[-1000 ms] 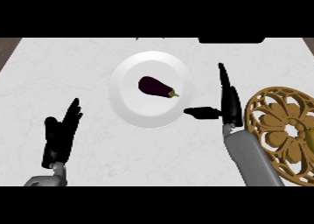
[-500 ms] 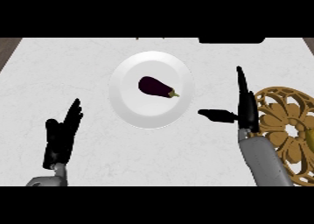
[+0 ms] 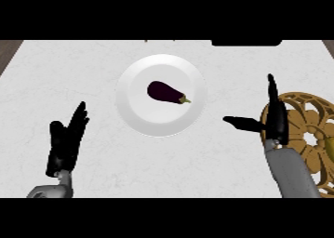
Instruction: Pick the eggplant from the placemat and place it in the plate
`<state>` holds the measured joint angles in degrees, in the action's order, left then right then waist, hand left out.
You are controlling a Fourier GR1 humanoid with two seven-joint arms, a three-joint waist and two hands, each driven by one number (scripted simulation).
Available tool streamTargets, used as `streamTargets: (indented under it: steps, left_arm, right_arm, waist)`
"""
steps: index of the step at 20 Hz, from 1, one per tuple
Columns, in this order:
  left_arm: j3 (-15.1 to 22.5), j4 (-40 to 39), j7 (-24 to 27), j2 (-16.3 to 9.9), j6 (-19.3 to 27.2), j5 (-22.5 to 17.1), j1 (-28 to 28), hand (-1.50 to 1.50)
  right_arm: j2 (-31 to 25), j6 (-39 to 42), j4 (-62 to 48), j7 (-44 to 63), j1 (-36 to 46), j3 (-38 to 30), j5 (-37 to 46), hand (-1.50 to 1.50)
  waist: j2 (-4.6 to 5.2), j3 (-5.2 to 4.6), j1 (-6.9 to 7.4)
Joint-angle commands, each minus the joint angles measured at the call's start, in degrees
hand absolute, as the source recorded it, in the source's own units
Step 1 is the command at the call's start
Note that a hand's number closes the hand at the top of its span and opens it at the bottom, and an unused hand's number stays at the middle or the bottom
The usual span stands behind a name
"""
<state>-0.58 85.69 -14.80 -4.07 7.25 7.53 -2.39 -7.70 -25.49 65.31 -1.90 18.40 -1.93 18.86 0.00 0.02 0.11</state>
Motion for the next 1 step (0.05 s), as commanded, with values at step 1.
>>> streamTargets:
  steps: [1]
  left_arm:
    - [-0.96,-2.49,2.42,0.02,-0.59,-0.39,0.15,0.00]
  right_arm:
    - [0.24,-0.60,3.22,3.66,-1.84,1.15,3.05,-1.50]
  waist:
    - [-0.02,-0.03,-0.07]
